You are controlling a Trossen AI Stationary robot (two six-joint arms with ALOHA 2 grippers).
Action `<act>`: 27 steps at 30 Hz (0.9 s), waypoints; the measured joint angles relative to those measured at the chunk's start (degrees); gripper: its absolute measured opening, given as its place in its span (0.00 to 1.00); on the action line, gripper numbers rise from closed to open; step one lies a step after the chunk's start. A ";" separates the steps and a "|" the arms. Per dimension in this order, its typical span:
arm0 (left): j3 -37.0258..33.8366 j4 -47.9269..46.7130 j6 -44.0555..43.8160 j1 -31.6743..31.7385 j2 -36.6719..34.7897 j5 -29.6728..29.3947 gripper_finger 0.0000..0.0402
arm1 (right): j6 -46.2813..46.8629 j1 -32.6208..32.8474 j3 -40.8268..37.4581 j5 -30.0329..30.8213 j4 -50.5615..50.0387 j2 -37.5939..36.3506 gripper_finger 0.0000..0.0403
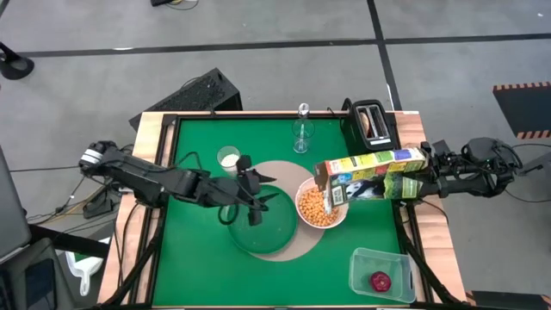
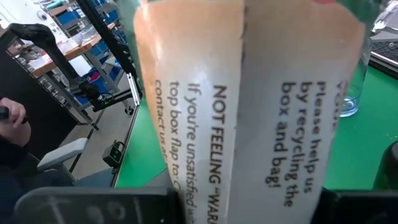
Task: Arrange a breakfast setting
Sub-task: Pour the cereal into the white bowl
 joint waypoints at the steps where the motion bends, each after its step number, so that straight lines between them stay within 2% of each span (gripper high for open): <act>1: 0.00 1.38 -0.02 0.71 1.11 0.64 0.44 | 0.00 0.00 0.00 0.00 0.03 0.00 0.26; 9: -0.02 18.64 -3.19 7.84 14.01 8.26 0.44 | -0.32 0.00 0.00 -0.04 0.41 0.00 0.26; 13: -0.02 27.87 -4.99 9.95 20.28 11.44 0.44 | -0.42 0.00 0.00 -0.06 0.39 0.00 0.26; 18: 0.03 38.03 -8.54 11.82 25.59 18.13 0.44 | -0.42 0.00 0.00 -0.04 0.42 0.00 0.26; 27: 2.86 44.81 -7.34 12.83 30.15 18.45 0.44 | -0.90 0.02 0.02 -0.07 1.93 0.00 0.26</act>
